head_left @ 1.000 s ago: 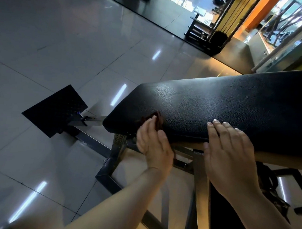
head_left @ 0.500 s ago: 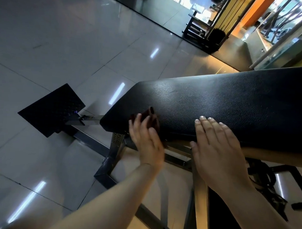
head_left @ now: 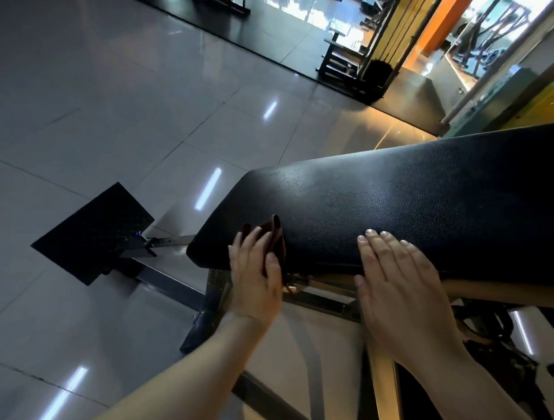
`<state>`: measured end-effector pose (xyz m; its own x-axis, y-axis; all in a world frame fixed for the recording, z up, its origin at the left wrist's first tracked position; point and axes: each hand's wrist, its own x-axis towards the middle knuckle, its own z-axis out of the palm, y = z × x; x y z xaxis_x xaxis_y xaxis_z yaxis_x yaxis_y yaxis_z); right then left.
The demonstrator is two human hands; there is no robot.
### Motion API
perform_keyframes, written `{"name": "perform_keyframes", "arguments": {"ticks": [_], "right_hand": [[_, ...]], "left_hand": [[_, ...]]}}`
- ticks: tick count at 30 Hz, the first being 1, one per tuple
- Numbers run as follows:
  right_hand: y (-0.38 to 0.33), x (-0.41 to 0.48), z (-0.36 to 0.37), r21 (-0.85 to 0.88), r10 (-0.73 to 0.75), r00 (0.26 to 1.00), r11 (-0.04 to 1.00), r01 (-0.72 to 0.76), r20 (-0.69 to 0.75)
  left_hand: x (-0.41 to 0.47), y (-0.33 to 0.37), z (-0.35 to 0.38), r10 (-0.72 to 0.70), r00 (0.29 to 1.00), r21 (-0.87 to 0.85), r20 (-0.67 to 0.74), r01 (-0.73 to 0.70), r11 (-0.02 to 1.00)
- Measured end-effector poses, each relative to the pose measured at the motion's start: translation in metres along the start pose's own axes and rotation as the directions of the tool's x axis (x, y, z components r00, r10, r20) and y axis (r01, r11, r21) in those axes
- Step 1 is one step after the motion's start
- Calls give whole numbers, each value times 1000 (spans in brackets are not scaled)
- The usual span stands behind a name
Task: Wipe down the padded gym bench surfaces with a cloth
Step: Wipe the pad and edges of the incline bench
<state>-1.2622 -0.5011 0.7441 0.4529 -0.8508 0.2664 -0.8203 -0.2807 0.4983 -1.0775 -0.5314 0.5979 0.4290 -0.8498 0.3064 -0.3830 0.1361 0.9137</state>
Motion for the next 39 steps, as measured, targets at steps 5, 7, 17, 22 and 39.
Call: {"name": "perform_keyframes", "arguments": {"ticks": [5,7,17,22,39], "right_hand": [[-8,3,-3,8,55,998,998,-55,17],[-13,4,-5,14,86,996,996,-86,38],[-28,7,-7,85,163,984,982,-169,68],[-36,10,-5,148,192,980,969,-199,58],[-115,15,21,343,224,971,909,-238,82]], "left_hand": [[50,-27,-19,-290,956,-48,49,293,955],[37,-2,-13,-257,962,-90,94,265,960],[50,-23,-29,-101,951,-44,292,119,992],[23,38,-10,41,951,-27,307,-34,999],[32,47,-56,-92,790,-292,606,328,899]]}}
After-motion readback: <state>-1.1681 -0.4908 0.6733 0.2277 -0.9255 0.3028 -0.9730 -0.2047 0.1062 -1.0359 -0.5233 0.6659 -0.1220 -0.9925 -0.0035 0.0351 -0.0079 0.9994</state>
